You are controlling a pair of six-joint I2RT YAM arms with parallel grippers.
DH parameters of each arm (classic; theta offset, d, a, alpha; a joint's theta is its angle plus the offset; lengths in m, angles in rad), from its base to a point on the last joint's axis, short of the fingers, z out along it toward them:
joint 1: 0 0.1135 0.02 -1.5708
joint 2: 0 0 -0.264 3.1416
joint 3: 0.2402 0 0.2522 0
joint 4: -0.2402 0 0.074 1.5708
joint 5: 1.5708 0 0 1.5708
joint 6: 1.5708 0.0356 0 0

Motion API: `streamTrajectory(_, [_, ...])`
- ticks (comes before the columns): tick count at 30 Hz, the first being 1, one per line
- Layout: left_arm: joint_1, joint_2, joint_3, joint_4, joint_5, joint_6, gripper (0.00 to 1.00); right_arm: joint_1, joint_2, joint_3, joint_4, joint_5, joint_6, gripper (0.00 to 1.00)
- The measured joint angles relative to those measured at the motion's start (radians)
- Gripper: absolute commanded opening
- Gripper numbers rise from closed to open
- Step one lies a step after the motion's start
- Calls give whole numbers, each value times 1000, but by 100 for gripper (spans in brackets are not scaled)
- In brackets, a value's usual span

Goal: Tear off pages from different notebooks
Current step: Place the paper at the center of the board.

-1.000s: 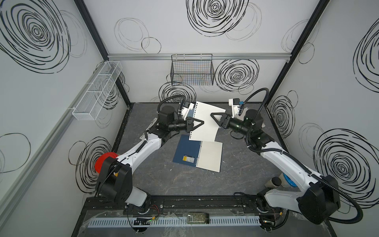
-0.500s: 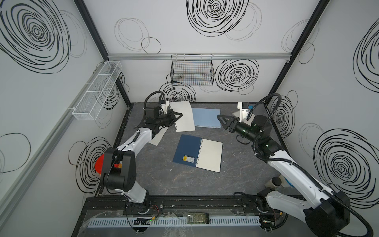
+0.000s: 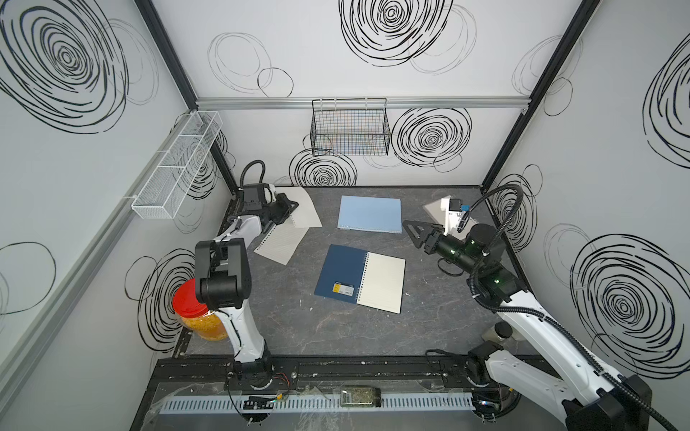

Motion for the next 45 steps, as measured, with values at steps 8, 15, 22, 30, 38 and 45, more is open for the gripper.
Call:
streamTrajectory(8, [49, 198, 174, -79, -45, 21, 0, 0, -46, -57, -20, 2, 14, 66])
streamTrajectory(15, [50, 302, 274, -129, -61, 34, 0, 0, -74, -72, -40, 20, 22, 66])
streamTrajectory(22, [50, 350, 303, -172, -75, 40, 13, 0, -78, -79, -45, 23, 23, 66])
streamTrajectory(30, [50, 351, 314, -216, -97, 57, 28, 0, -71, -79, -45, 23, 24, 66])
streamTrajectory(38, [56, 342, 301, -245, -131, 76, 48, -1, -68, -86, -43, 22, 26, 66])
streamTrajectory(45, [90, 276, 219, -264, -158, 87, 55, -1, -87, -107, -42, 22, 26, 66])
